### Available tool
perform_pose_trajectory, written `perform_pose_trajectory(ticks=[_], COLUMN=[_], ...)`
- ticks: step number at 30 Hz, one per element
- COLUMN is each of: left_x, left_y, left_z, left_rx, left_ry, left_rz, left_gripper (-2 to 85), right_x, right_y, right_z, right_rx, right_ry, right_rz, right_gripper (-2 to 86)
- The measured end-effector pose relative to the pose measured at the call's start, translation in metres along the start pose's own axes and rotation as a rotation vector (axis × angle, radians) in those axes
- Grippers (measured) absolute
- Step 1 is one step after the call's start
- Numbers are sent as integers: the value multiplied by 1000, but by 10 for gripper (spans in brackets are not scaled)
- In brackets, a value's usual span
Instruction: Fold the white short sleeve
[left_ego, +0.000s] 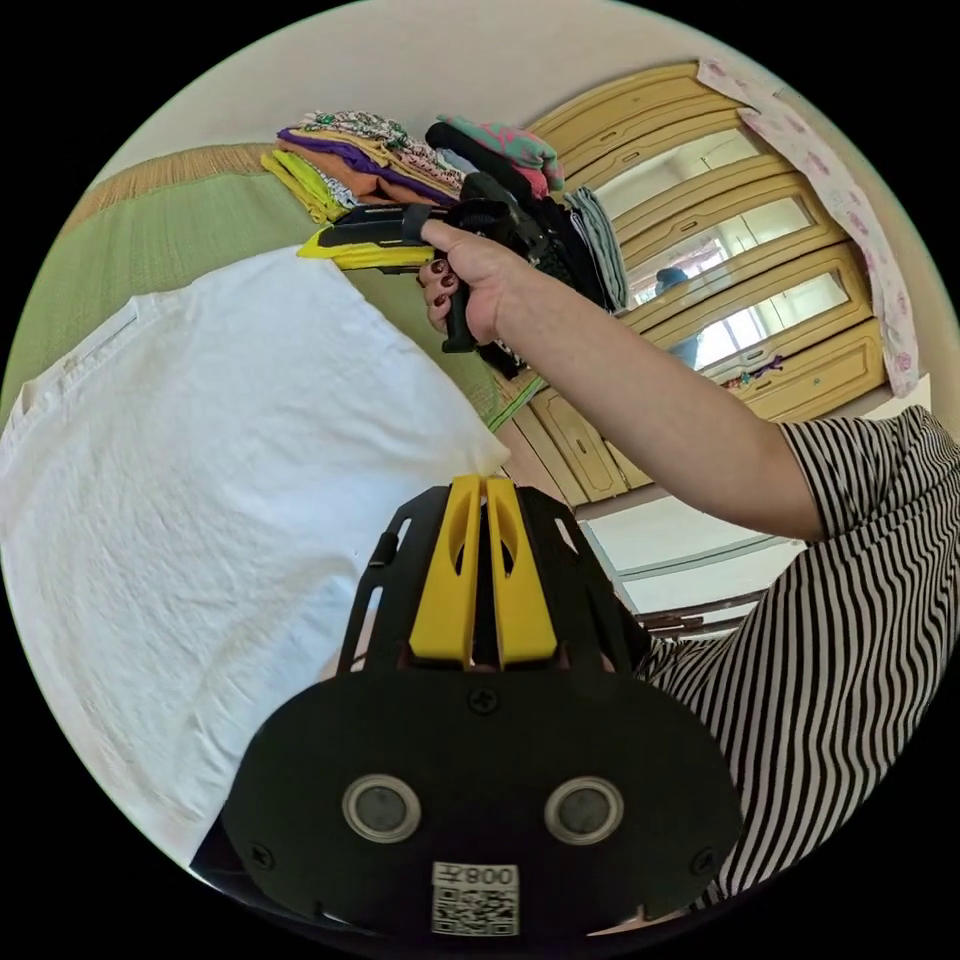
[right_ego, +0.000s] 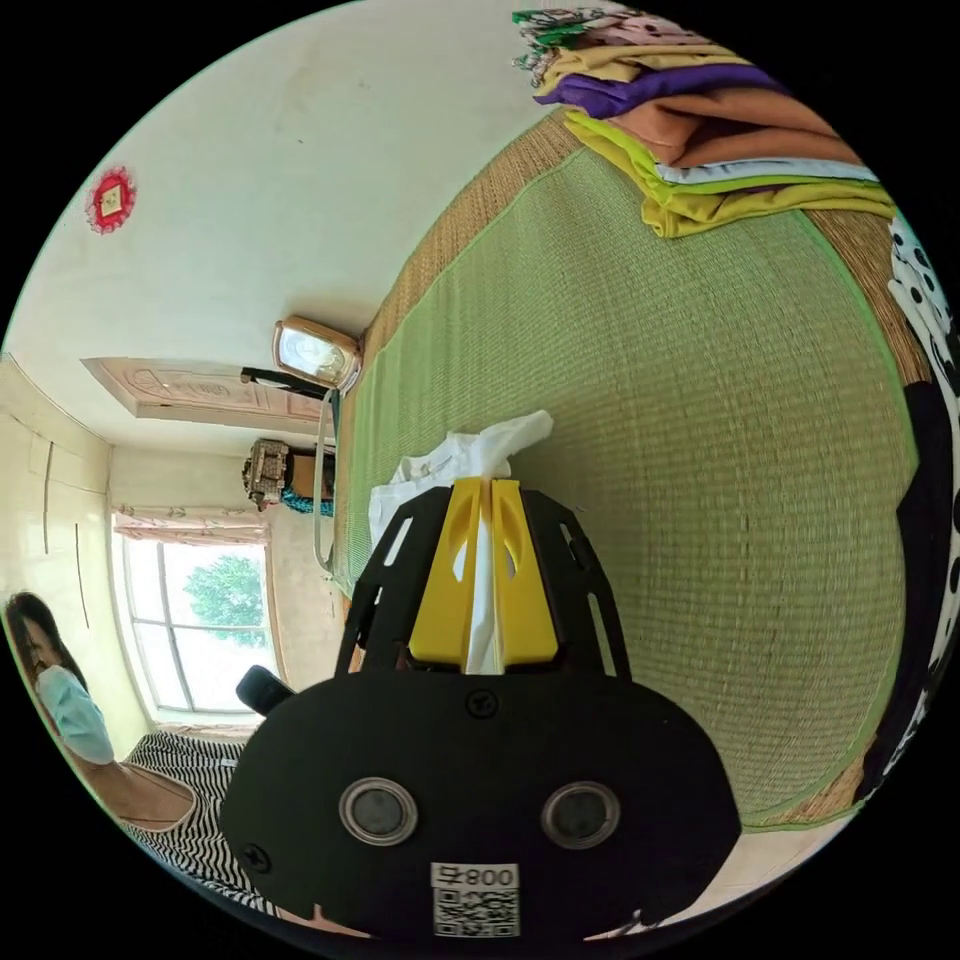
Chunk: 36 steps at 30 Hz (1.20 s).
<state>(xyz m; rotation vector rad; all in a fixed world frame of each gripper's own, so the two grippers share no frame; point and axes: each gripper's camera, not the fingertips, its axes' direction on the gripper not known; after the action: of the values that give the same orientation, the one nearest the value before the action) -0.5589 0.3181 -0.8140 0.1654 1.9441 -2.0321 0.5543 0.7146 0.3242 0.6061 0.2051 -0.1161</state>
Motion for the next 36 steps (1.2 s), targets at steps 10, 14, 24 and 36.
perform_pose_trajectory(ticks=[10, 14, 24, 36], left_x=[-54, -78, -166, -236], left_y=[148, 214, 380, 477], left_z=[-201, -261, -358, -398], left_rx=[342, 447, 656, 659], left_ry=[88, 59, 76, 147], left_rz=[-151, -236, -531, -721], left_gripper=[6, 7, 7, 6], right_x=[-136, -206, -309, -353], right_y=[-4, -8, -15, -17], right_z=[83, 157, 387, 562], right_rx=[0, -60, -280, -460], right_ry=[-96, -99, 37, 230], right_rz=[-181, -274, -346, -350], right_gripper=[15, 15, 15, 17])
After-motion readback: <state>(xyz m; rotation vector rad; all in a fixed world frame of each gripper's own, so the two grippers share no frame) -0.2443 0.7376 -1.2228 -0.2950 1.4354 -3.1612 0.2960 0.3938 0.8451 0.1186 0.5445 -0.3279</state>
